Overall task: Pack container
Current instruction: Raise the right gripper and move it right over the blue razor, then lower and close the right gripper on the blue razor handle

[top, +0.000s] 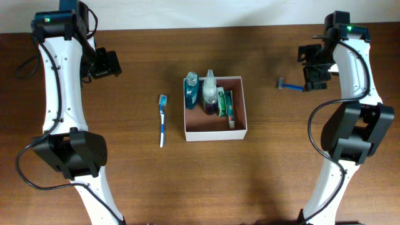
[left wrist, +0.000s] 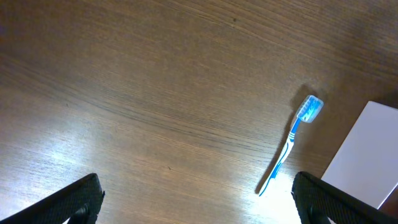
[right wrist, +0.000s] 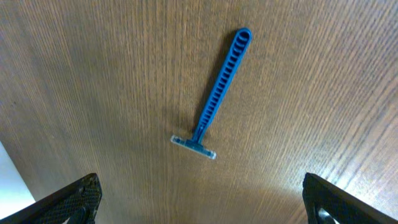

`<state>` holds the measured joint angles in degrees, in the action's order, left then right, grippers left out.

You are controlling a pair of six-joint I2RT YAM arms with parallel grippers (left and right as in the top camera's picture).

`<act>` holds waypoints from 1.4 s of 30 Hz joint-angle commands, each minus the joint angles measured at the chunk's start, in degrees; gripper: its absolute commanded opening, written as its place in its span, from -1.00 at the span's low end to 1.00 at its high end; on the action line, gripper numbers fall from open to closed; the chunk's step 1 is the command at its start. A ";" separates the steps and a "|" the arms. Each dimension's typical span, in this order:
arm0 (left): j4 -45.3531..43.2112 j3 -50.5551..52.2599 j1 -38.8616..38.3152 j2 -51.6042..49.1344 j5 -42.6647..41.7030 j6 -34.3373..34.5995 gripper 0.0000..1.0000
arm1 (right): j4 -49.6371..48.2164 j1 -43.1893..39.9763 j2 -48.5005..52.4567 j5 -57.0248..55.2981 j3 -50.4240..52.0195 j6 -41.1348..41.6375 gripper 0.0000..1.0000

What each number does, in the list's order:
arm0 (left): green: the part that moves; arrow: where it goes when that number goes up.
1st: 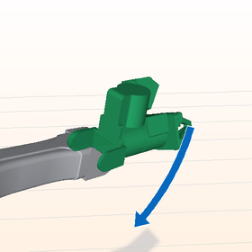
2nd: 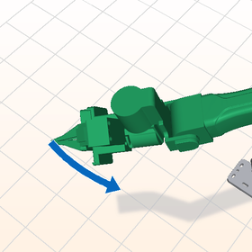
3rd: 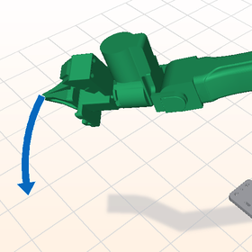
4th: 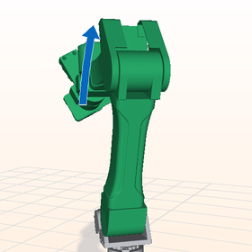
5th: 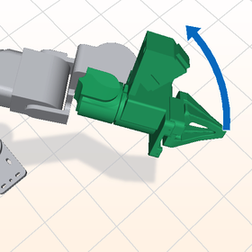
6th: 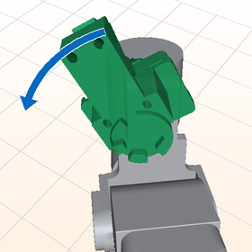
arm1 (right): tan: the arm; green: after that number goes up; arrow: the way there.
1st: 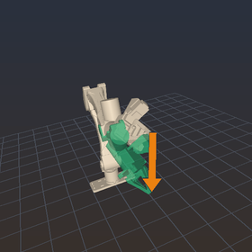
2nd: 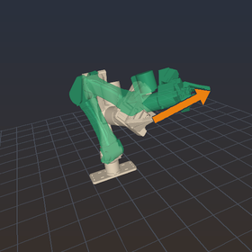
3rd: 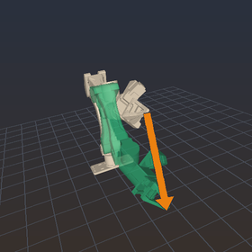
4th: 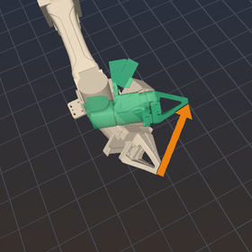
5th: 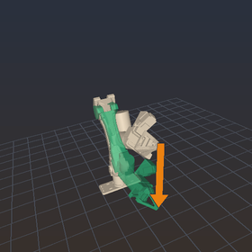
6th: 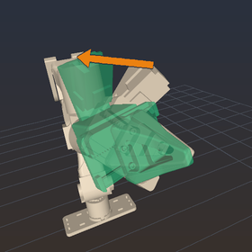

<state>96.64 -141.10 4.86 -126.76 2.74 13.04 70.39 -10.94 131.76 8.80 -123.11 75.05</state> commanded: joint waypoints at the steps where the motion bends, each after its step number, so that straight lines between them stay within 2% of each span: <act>1: 0.04 0.39 0.17 1.14 -0.42 0.13 0.99 | -0.20 -0.07 0.79 -2.84 -0.55 0.87 0.98; 27: 0.04 0.39 0.17 1.14 -0.42 0.13 0.99 | -1.27 0.04 8.15 -5.99 -0.55 1.97 0.98; 42: 0.04 0.39 0.17 1.14 -0.42 0.13 0.99 | -1.86 0.04 8.81 -7.63 -0.44 1.95 0.98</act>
<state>96.64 -141.10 4.86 -126.76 2.74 13.04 68.60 -10.94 139.48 2.74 -123.11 76.51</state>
